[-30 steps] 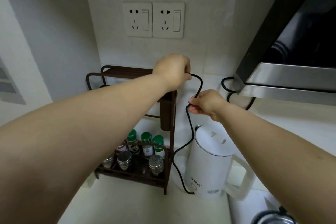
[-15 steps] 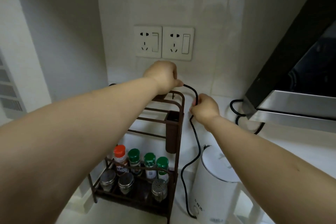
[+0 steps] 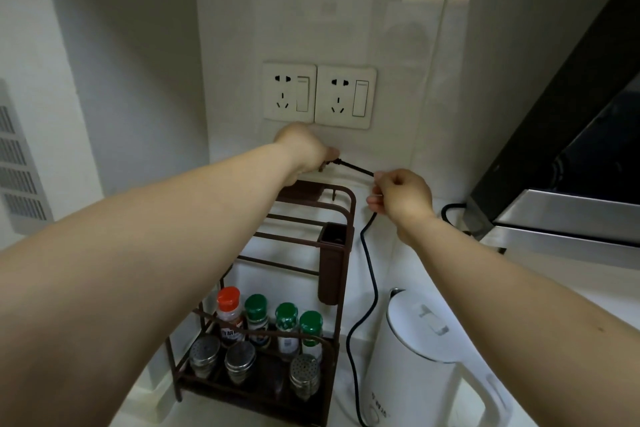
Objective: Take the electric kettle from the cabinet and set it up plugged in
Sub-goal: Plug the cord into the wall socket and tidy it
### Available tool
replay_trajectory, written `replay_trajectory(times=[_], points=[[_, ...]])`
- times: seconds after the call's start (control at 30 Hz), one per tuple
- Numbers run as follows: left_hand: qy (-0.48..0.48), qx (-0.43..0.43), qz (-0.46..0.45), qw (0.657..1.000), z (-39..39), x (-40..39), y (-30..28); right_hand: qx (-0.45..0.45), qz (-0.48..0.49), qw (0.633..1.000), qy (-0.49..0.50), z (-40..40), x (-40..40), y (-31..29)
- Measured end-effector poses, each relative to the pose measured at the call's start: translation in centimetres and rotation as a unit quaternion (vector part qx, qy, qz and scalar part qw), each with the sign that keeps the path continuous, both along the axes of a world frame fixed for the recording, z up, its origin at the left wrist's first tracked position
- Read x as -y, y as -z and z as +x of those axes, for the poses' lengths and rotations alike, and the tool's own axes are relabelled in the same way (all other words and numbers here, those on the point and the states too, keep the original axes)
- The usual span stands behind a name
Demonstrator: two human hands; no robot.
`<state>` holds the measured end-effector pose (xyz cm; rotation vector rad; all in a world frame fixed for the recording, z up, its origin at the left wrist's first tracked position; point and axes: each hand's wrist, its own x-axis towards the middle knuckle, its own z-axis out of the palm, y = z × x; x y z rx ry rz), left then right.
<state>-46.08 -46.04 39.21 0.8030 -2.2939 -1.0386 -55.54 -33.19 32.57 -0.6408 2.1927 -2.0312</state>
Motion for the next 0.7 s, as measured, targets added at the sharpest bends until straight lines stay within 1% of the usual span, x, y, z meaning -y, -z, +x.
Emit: replay_trajectory(times=[0.07,0.13,0.2,0.3,0.37,0.47,0.53,0.57,0.6,0.67,0.7], points=[[0.002,0.027,-0.038,0.999,0.1,0.2,-0.3,-0.017,0.006,1.000,0.009,0.0,0.0,-0.1],[0.015,0.043,-0.091,0.995,0.2,0.0,-0.8,-0.062,0.056,0.996,0.026,-0.2,-0.2,-0.4],[0.030,0.015,-0.125,0.992,0.3,-0.2,-1.4,-0.085,0.098,0.992,0.011,-0.3,-0.4,-0.8],[0.067,-0.057,-0.148,0.985,0.1,-0.8,-1.9,-0.093,0.118,0.987,-0.057,0.0,-0.2,-1.9],[0.087,-0.073,-0.181,0.977,-0.3,-1.1,-1.8,-0.103,0.132,0.981,-0.095,0.3,0.2,-2.7],[0.071,-0.092,-0.221,0.968,-0.8,-0.9,-1.5,-0.114,0.124,0.982,-0.081,0.1,0.6,-3.6],[0.029,-0.092,-0.227,0.969,-0.9,-0.2,-1.4,-0.114,0.104,0.987,-0.049,-0.3,0.7,-3.7],[0.008,-0.079,-0.217,0.973,-0.8,0.0,-1.2,-0.113,0.095,0.988,-0.036,-0.6,0.6,-3.6],[0.000,-0.071,-0.185,0.980,-0.7,0.3,-1.2,-0.116,0.085,0.989,-0.027,-0.7,0.6,-3.5],[0.036,-0.092,-0.047,0.994,-0.6,0.4,-1.1,-0.123,0.067,0.990,-0.020,-0.7,0.7,-3.3],[0.059,-0.115,0.022,0.991,-0.5,0.3,-1.1,-0.128,0.058,0.990,-0.020,-0.6,0.8,-3.4]])
